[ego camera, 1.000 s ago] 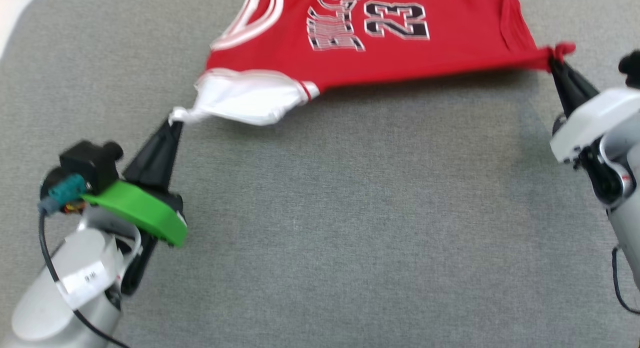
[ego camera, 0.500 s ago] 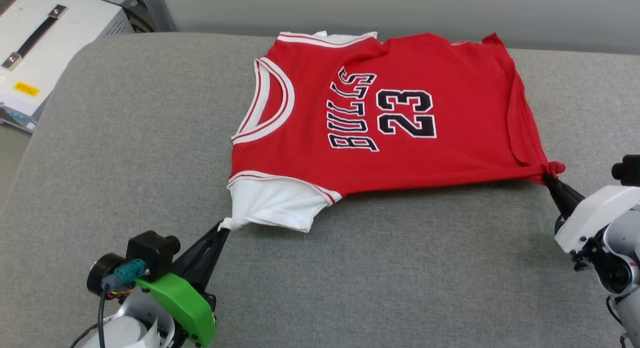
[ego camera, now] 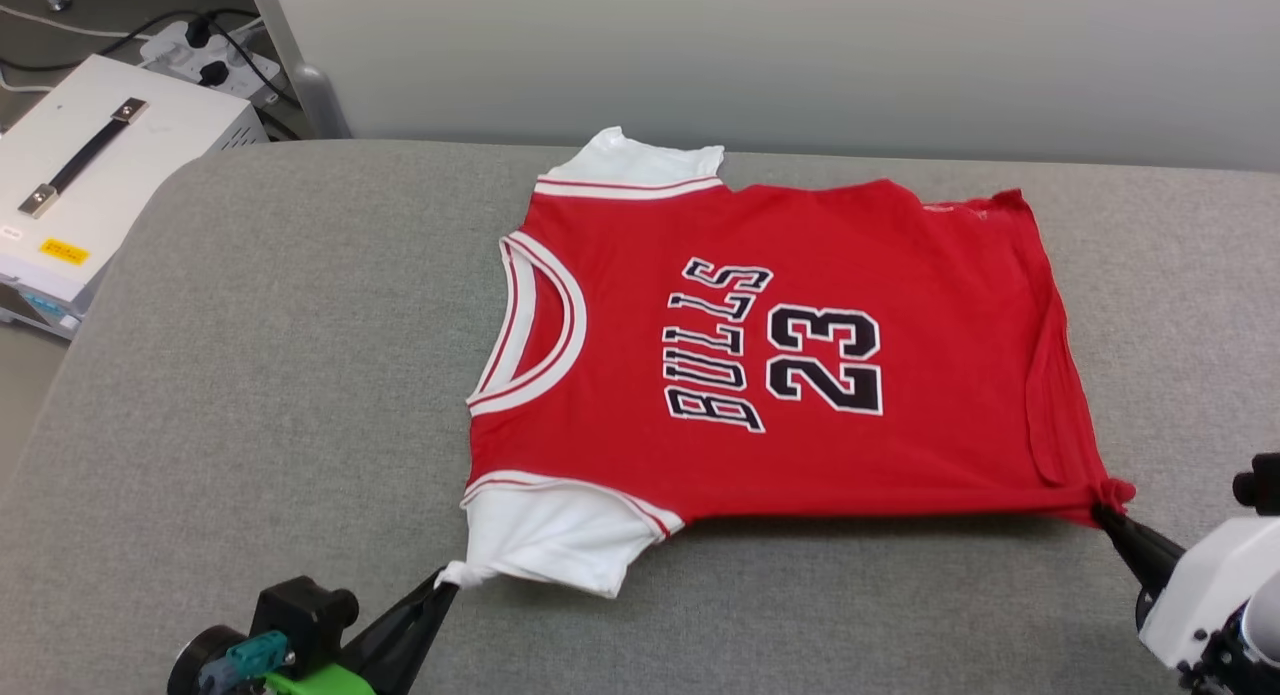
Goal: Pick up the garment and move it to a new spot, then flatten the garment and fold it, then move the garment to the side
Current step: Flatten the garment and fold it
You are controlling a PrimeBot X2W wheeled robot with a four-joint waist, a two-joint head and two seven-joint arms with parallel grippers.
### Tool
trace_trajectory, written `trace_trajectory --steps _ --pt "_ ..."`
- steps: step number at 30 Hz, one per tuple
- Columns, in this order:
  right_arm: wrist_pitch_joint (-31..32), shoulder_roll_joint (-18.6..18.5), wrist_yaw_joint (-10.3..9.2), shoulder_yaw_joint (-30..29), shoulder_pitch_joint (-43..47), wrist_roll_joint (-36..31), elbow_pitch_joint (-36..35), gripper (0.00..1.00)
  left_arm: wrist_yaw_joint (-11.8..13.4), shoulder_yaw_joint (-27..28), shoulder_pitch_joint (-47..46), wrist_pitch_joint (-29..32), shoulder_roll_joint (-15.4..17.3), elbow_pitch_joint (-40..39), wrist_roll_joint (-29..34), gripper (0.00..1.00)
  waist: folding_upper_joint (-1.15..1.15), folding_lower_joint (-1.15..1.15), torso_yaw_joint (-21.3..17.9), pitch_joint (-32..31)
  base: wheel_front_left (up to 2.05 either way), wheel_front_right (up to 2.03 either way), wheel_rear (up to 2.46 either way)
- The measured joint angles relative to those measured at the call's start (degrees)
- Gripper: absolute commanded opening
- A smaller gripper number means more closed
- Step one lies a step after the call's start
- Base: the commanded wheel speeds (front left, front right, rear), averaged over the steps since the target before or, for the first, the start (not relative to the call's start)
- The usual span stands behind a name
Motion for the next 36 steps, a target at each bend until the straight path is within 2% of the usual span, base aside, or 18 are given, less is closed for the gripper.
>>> trace_trajectory --steps 4,8,15,21,28,36 --pt "5.8 2.5 0.00 -4.5 7.1 -1.5 -7.4 0.00 1.2 0.0 3.5 -0.4 1.6 -2.1 -0.8 0.00 0.00 0.00 -0.2 -1.5 0.00 0.00 0.00" --pt "10.7 5.8 0.00 -9.2 12.2 -3.0 -14.3 0.00 2.7 0.5 5.2 -1.8 1.8 -4.4 -1.2 0.00 0.00 0.00 -0.3 -2.0 0.00 0.00 0.00" --pt "16.0 10.1 0.00 -14.1 12.1 -6.6 -21.2 0.00 3.4 1.9 2.7 -2.5 1.6 -5.6 -0.4 0.00 0.00 0.00 -0.7 0.2 0.00 0.00 0.00" --pt "19.4 11.3 0.00 -15.5 6.5 -9.2 -23.0 0.00 3.2 3.5 -4.8 -1.4 1.7 -4.9 1.1 0.00 0.00 0.00 -0.9 3.1 0.00 0.00 0.00" --pt "21.5 11.3 0.00 -14.9 -1.2 -13.0 -21.4 0.00 0.7 3.7 -13.6 0.6 1.3 -1.1 2.2 0.00 0.00 0.01 -1.1 7.0 0.00 0.00 0.00" --pt "21.8 11.2 0.00 -13.3 -7.2 -15.9 -17.4 0.00 -1.9 2.5 -21.8 2.2 -1.3 6.8 2.4 0.00 0.00 0.01 -1.3 11.6 0.00 0.00 0.00"
